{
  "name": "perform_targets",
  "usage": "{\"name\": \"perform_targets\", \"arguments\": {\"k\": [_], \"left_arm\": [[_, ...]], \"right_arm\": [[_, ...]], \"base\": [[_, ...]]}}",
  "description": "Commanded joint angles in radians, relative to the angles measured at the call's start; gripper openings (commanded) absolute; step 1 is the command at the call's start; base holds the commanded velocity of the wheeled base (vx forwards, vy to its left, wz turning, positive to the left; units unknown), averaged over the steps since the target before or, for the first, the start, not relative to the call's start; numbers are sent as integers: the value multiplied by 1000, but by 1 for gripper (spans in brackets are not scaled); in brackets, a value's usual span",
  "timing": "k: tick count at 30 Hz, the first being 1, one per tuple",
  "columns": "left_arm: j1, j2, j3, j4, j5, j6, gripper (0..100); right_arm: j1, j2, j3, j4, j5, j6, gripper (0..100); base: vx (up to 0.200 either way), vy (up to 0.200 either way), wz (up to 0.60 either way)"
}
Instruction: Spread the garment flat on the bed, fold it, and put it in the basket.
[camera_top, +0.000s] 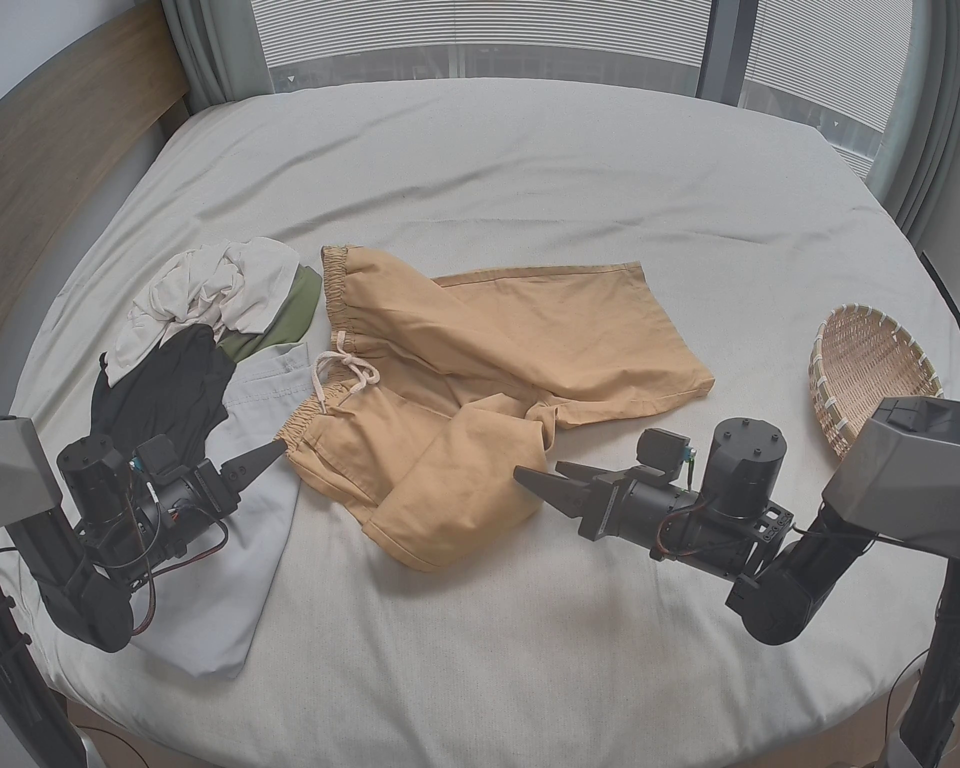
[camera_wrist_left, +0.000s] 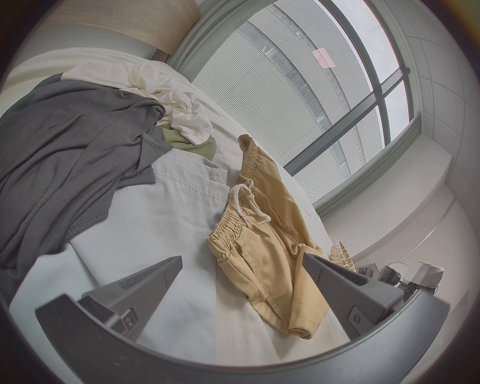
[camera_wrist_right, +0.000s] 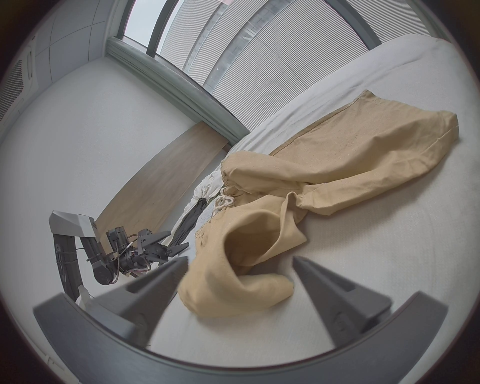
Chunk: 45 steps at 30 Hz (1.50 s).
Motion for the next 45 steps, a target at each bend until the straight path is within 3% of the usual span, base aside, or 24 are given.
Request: {"name": "perform_targets", "arguments": {"k": [1,10,18,25,33,45], "left_arm": [[-2,-1,1,-2,0,-1,100],[-3,-2,8,-2,0,1,100],[3,-13,8,0,0,-5,100],[4,-13,9,0,0,-7,100],[4,-8,9,0,1,-8,100],[-2,-1,6,0,8,-8,100]], "right_arm": [[5,31,-4,-1,1,0,0],[8,37,43,-21,-1,0,0],[3,-204,158,40,2,15,0],[8,-252,126,106,2,52,0],[34,-126,-130,221,11,144,0],[54,64,-353,226,24,206,0]], "base": [[0,0,0],[0,0,0],[0,0,0],[0,0,0],[0,0,0],[0,0,0]]}}
